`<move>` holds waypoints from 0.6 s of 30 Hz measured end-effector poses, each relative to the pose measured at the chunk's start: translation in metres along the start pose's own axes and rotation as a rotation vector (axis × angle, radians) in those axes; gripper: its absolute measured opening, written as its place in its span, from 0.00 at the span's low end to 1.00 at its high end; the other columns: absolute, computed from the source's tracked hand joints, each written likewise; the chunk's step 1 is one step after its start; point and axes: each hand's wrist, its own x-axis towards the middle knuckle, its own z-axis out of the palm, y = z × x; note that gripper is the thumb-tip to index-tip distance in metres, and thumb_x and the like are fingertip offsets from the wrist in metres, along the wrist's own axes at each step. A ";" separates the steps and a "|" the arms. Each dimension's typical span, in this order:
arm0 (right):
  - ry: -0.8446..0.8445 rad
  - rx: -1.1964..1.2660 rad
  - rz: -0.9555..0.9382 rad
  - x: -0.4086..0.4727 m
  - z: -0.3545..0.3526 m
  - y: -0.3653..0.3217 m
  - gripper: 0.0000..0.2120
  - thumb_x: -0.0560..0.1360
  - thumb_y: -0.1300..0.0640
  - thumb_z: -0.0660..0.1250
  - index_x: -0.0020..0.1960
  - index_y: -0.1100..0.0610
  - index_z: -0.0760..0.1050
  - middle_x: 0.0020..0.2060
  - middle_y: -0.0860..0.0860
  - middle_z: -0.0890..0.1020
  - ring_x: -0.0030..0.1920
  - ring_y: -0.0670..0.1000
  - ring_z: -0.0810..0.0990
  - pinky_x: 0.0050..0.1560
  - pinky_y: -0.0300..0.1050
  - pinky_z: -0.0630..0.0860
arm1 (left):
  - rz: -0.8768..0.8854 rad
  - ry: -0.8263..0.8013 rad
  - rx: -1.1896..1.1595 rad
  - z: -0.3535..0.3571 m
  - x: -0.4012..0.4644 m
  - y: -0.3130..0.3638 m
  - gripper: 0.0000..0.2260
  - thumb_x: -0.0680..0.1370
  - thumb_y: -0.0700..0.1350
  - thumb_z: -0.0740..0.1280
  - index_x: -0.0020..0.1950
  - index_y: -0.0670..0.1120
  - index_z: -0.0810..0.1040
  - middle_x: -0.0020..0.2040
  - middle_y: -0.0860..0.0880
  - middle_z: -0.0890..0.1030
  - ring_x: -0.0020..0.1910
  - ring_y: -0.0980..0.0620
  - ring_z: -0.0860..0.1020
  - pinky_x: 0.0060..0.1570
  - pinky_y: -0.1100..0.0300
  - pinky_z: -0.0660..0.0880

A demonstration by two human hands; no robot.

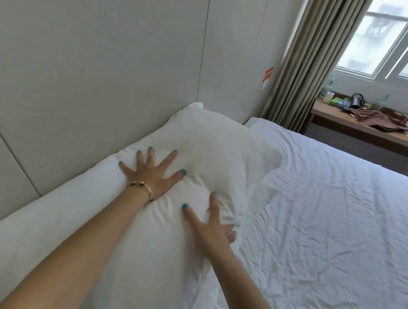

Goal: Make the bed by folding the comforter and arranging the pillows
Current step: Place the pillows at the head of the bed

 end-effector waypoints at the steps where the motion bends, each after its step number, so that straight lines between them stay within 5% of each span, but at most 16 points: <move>1: 0.107 -0.094 -0.017 0.007 0.000 -0.005 0.41 0.67 0.24 0.59 0.73 0.29 0.42 0.75 0.55 0.31 0.76 0.62 0.36 0.73 0.67 0.41 | -0.010 0.016 -0.007 0.002 0.005 -0.002 0.36 0.60 0.82 0.34 0.67 0.77 0.33 0.79 0.51 0.40 0.78 0.42 0.40 0.63 0.25 0.40; 4: 0.438 -0.312 -0.273 0.041 -0.008 -0.046 0.35 0.72 0.27 0.52 0.75 0.33 0.45 0.72 0.48 0.24 0.75 0.59 0.29 0.70 0.68 0.34 | -0.013 0.029 -0.006 0.001 0.010 -0.004 0.35 0.58 0.83 0.32 0.65 0.78 0.32 0.79 0.52 0.42 0.78 0.43 0.42 0.63 0.26 0.38; 8: 0.420 -0.716 -0.572 0.119 -0.027 -0.112 0.30 0.77 0.32 0.44 0.78 0.37 0.46 0.78 0.46 0.37 0.77 0.54 0.34 0.72 0.64 0.34 | 0.008 0.092 0.004 0.010 0.006 -0.003 0.35 0.60 0.82 0.30 0.66 0.77 0.32 0.80 0.50 0.42 0.78 0.43 0.42 0.62 0.28 0.35; 12: 0.257 -1.073 -0.515 0.189 -0.004 -0.095 0.30 0.76 0.30 0.39 0.76 0.34 0.39 0.78 0.44 0.39 0.78 0.54 0.36 0.72 0.67 0.35 | 0.017 0.169 0.031 0.042 0.005 -0.013 0.34 0.62 0.81 0.29 0.67 0.76 0.31 0.79 0.50 0.40 0.77 0.42 0.39 0.60 0.29 0.29; 18: 0.300 -1.130 -0.490 0.232 0.043 -0.024 0.32 0.73 0.29 0.32 0.75 0.34 0.34 0.78 0.44 0.40 0.77 0.55 0.36 0.69 0.66 0.31 | 0.015 0.145 0.080 0.100 0.013 -0.033 0.36 0.63 0.80 0.30 0.70 0.74 0.37 0.80 0.50 0.41 0.77 0.41 0.39 0.61 0.28 0.29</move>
